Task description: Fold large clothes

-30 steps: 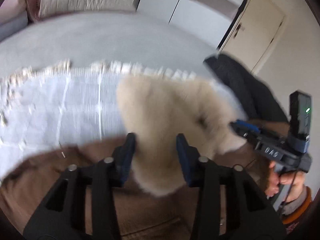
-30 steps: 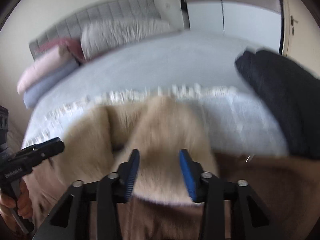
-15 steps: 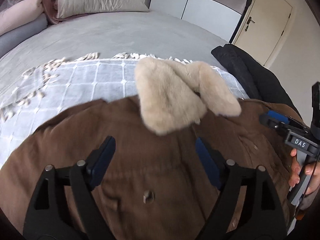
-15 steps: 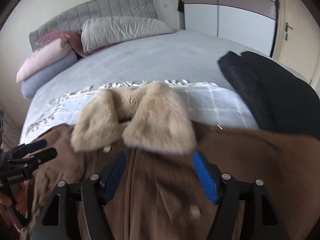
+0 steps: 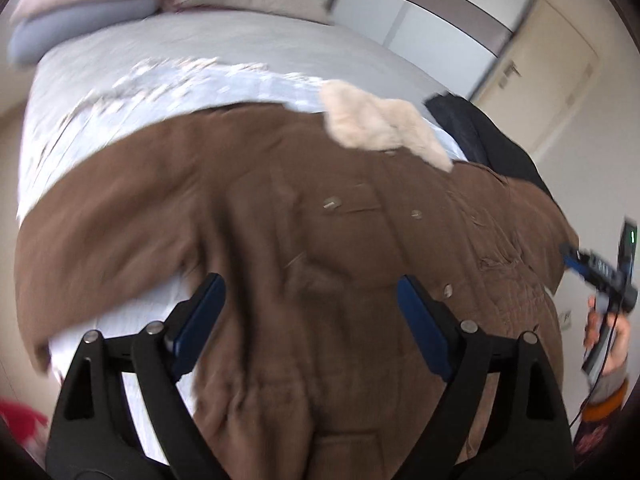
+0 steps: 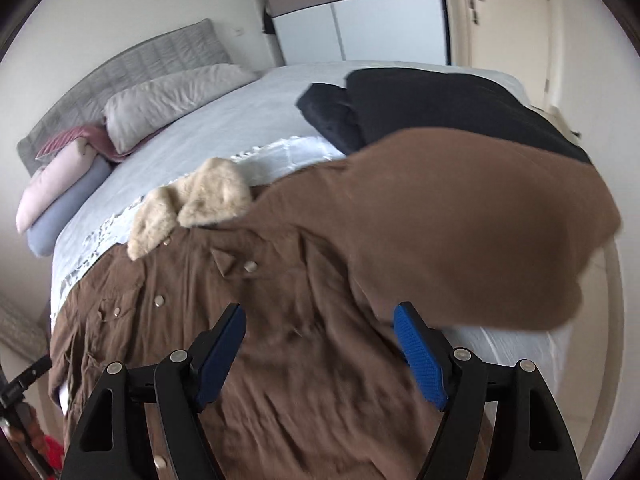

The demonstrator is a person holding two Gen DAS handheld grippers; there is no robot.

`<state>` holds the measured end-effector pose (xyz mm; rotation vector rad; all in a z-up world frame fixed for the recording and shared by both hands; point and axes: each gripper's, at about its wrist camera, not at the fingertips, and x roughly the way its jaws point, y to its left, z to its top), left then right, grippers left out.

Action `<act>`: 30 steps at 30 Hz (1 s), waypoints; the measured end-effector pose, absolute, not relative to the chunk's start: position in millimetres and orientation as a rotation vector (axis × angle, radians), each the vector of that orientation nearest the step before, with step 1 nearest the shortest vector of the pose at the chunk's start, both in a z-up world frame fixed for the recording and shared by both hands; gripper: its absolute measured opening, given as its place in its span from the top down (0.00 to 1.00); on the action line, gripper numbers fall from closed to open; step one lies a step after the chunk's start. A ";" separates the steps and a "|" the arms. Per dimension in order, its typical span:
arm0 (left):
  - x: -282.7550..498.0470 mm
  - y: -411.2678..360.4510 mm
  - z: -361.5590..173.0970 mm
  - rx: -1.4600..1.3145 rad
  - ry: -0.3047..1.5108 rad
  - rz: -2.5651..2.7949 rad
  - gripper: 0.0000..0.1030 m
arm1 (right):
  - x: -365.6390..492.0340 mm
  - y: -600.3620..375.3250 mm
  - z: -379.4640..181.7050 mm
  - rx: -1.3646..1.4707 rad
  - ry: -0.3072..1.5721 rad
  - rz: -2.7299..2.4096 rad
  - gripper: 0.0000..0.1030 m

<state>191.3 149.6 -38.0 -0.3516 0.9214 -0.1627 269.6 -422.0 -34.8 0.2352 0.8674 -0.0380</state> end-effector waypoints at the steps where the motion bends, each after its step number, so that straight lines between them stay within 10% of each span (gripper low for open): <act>1: 187.4 158.7 -44.3 -0.384 0.932 -0.142 0.15 | 263.9 -421.3 -36.0 0.239 0.870 -0.041 0.25; 22: 158.3 331.4 -142.5 -1.118 0.670 0.127 0.19 | 246.6 -351.8 -105.1 0.262 0.974 0.170 0.24; 26: 160.2 346.6 -151.2 -1.163 0.591 0.177 0.31 | 247.6 -341.4 -107.6 0.223 0.985 0.186 0.24; 30: 161.1 360.3 -158.7 -1.195 0.552 0.243 0.69 | 244.8 -332.4 -106.7 0.181 0.982 0.215 0.24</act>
